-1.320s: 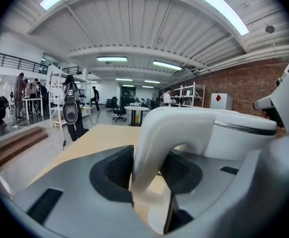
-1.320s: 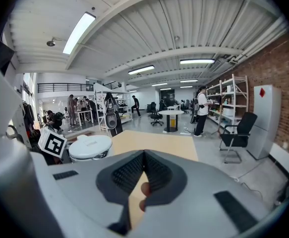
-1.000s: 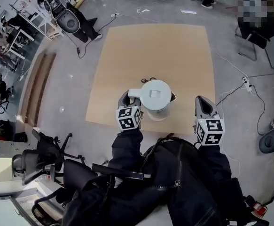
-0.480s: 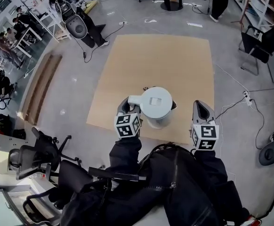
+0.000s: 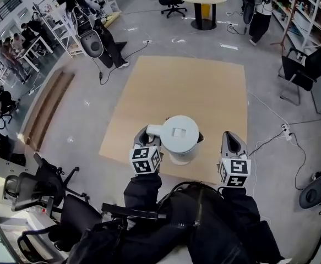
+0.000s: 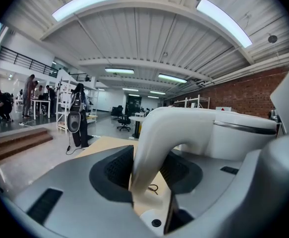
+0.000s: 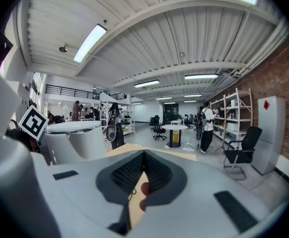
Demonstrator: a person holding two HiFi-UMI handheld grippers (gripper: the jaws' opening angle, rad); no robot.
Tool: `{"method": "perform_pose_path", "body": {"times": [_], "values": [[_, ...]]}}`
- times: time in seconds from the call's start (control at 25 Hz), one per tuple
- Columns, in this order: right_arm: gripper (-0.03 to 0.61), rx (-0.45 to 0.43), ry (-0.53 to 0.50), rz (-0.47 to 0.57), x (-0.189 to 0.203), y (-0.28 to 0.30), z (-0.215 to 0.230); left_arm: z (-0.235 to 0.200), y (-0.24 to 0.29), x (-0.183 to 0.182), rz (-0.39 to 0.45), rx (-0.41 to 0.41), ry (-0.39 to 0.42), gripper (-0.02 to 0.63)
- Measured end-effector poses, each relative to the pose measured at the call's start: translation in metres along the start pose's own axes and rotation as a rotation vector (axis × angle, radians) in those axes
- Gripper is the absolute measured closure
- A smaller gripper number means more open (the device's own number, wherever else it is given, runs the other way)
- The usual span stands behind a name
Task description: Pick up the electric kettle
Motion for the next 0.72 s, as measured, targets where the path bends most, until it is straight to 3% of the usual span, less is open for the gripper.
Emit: {"method": "perform_pose_path", "body": {"times": [0.72], "values": [[0.575, 0.018, -0.014, 0.048, -0.01, 0.005, 0.0, -0.004, -0.003, -0.016, 0.022, -0.008, -0.007, 0.466]]}}
Point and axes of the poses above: the fingertips, and each gripper's own axes: y forward along the fingers, z to its right, x out of its underside, the point moved 8 cm from there along -y, backward along the fingers, and after that the axes turned 14 degrees about -x, right-handed, at the moved point
